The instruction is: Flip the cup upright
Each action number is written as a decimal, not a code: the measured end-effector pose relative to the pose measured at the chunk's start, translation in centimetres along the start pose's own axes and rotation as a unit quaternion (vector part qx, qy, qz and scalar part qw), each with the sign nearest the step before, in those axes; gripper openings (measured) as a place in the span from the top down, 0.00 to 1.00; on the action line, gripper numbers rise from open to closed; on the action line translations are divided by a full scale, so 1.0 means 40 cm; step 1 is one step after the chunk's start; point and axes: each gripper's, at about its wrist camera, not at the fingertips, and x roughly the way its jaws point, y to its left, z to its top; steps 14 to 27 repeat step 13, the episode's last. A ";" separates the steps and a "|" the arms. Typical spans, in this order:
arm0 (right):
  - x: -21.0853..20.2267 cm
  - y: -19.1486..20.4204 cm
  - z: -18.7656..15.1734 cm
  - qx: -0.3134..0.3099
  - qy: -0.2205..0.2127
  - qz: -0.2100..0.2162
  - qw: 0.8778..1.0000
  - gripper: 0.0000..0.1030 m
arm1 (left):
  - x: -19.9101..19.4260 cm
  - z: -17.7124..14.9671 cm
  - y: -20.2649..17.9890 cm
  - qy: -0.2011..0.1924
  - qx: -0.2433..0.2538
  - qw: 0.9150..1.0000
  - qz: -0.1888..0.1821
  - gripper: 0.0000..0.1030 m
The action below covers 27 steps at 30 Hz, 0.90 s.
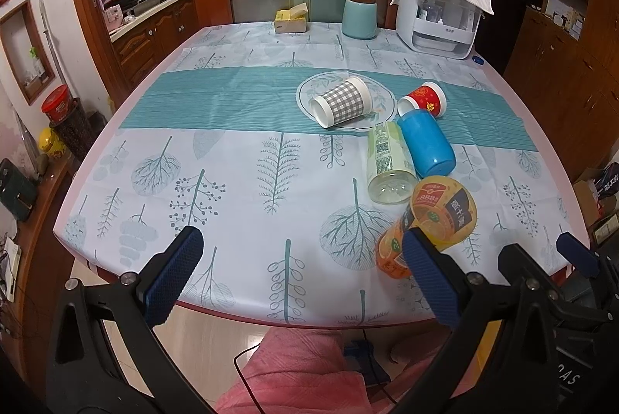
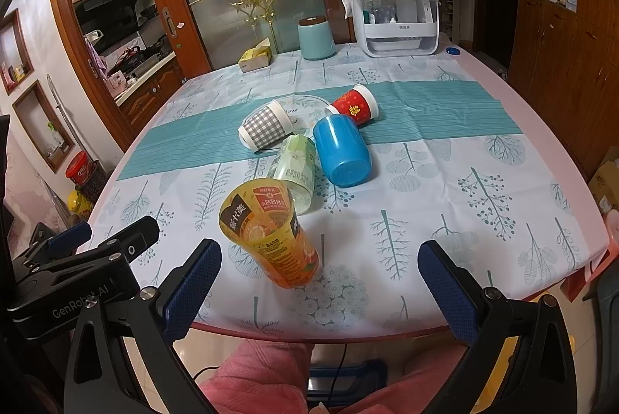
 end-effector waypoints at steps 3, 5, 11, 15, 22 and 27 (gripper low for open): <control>0.007 0.003 -0.002 0.000 -0.001 0.001 1.000 0.00 | 0.001 0.000 0.001 0.000 0.000 1.000 0.001 0.01; 0.011 0.005 -0.004 0.000 -0.001 0.001 1.000 0.00 | 0.001 0.000 0.002 -0.001 0.000 1.000 0.000 0.01; 0.020 0.012 -0.009 0.000 -0.003 0.002 1.000 0.00 | 0.001 0.002 0.003 -0.002 -0.001 1.000 0.002 0.01; 0.022 0.013 -0.011 0.000 -0.003 0.002 1.000 0.00 | 0.000 0.003 0.003 -0.001 -0.001 1.000 0.003 0.01; 0.022 0.013 -0.011 0.000 -0.003 0.002 1.000 0.00 | 0.000 0.003 0.003 -0.001 -0.001 1.000 0.003 0.01; 0.022 0.013 -0.011 0.000 -0.003 0.002 1.000 0.00 | 0.000 0.003 0.003 -0.001 -0.001 1.000 0.003 0.01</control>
